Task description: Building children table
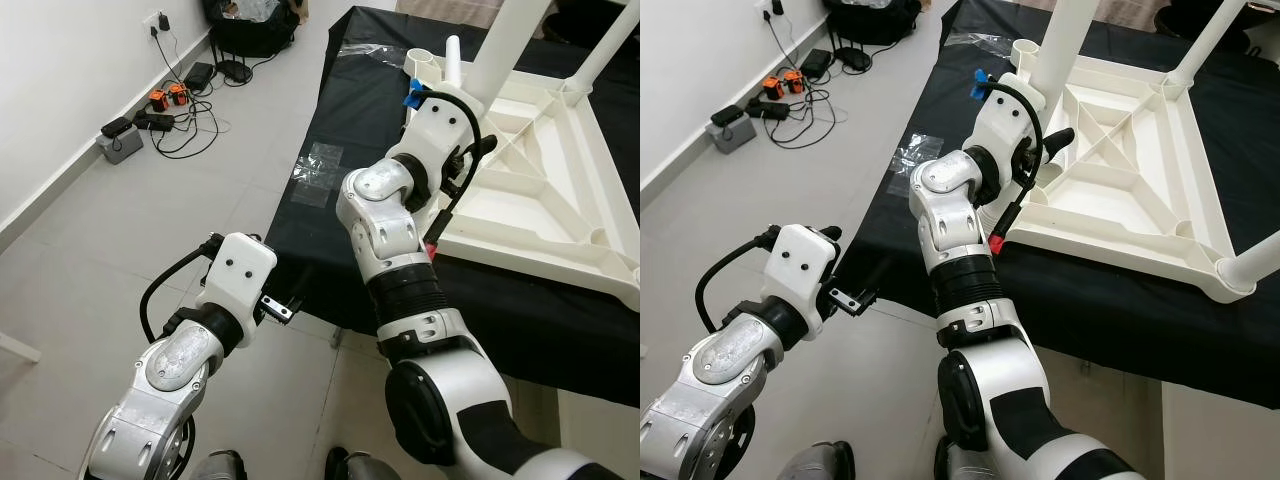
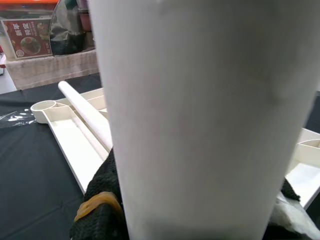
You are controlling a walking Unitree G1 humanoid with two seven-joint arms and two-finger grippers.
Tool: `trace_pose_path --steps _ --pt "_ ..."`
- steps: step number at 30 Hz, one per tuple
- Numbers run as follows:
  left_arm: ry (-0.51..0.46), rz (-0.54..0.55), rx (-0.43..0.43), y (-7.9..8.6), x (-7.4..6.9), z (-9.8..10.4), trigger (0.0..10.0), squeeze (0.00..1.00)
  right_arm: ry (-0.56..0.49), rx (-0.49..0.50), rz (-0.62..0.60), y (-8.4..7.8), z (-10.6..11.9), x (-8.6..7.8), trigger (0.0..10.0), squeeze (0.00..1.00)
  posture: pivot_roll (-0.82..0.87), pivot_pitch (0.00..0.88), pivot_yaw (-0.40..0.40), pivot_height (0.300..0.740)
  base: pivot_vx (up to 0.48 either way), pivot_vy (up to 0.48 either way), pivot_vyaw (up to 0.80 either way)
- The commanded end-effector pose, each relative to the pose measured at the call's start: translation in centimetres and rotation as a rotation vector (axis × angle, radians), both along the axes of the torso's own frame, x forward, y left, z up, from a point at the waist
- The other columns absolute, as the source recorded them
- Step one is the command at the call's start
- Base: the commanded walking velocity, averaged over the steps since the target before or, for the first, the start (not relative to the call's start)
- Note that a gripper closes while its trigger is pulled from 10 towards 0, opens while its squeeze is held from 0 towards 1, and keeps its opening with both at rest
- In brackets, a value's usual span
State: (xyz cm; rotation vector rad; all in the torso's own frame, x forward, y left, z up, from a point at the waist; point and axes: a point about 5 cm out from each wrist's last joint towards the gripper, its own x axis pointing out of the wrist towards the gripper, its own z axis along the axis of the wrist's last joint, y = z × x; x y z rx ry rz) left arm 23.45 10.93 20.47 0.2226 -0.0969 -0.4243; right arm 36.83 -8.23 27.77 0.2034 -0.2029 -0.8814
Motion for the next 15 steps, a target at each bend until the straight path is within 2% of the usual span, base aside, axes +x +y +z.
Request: trace_pose_path --steps 1,10,15 --pt "0.019 -0.006 0.017 0.0 0.1 -0.6 10.0 0.0 0.038 0.048 0.017 0.2 -0.9 0.0 10.0 0.0 0.1 0.215 -0.073 0.74 0.0 0.0 0.0" --pt "0.019 -0.008 0.016 0.0 0.1 -0.6 10.0 0.0 -0.036 0.042 0.015 -0.1 1.2 0.0 10.0 0.0 0.1 0.214 -0.073 0.74 0.0 0.0 0.0" --pt "0.019 -0.009 0.016 0.0 0.0 -0.6 10.0 0.0 -0.035 0.044 0.017 -0.1 1.2 0.0 10.0 0.0 0.09 0.212 -0.071 0.74 0.0 0.0 0.0"
